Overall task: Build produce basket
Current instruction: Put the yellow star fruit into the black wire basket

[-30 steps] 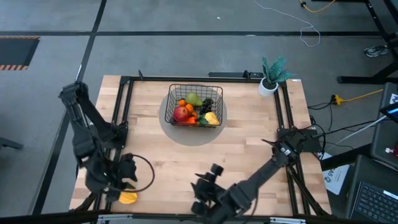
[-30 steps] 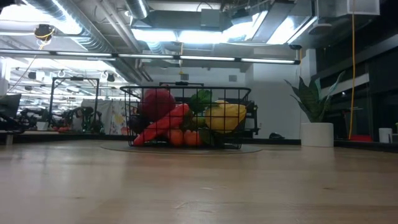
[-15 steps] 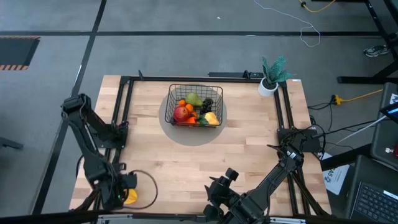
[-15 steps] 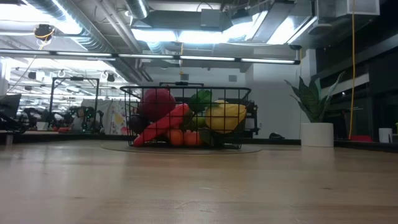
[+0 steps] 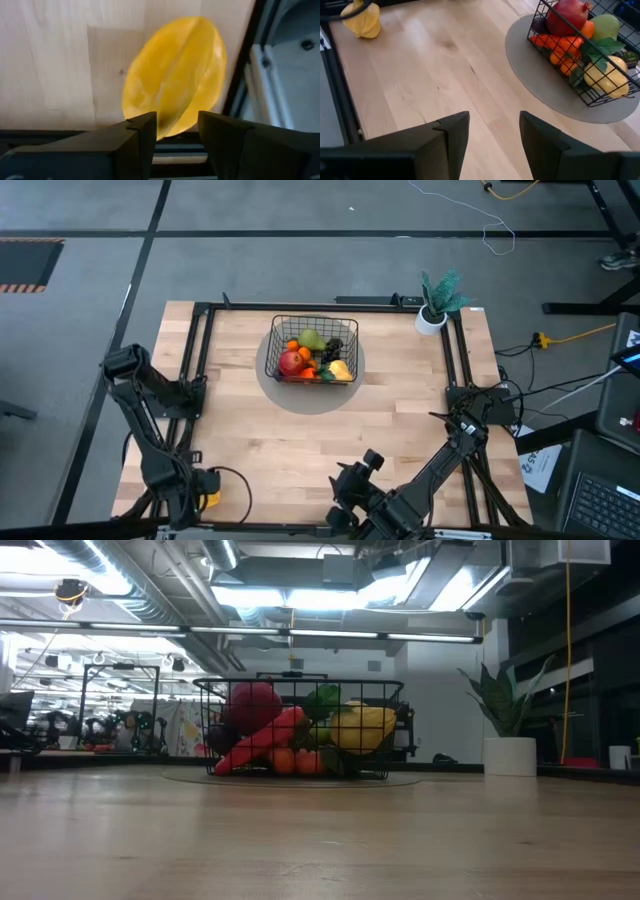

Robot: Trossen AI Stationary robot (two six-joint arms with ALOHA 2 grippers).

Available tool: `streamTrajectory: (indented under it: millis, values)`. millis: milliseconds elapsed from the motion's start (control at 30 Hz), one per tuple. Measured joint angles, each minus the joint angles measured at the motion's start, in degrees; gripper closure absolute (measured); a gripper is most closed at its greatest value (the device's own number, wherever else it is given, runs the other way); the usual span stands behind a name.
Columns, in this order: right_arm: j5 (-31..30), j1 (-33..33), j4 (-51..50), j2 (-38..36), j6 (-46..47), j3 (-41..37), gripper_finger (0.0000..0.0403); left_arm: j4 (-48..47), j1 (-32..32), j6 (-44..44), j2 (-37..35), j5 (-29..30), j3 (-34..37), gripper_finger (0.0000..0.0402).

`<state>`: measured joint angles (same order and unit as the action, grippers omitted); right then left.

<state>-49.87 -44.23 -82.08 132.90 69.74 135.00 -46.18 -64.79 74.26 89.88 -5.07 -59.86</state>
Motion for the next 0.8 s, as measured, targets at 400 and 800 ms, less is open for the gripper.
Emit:
streamTrajectory:
  millis: [400, 800]
  values:
    - [0.5, 0.0, 0.15, 0.0, 0.75, 0.0, 0.0238, -0.23, 0.1, -3.9, 5.21, 0.44, -0.28, 0.0274]
    - [0.49, 0.0, -0.87, 0.02, 0.32, 0.0, 0.0238, -0.57, 0.36, 0.35, 5.37, 5.21, -2.0, 0.0395]
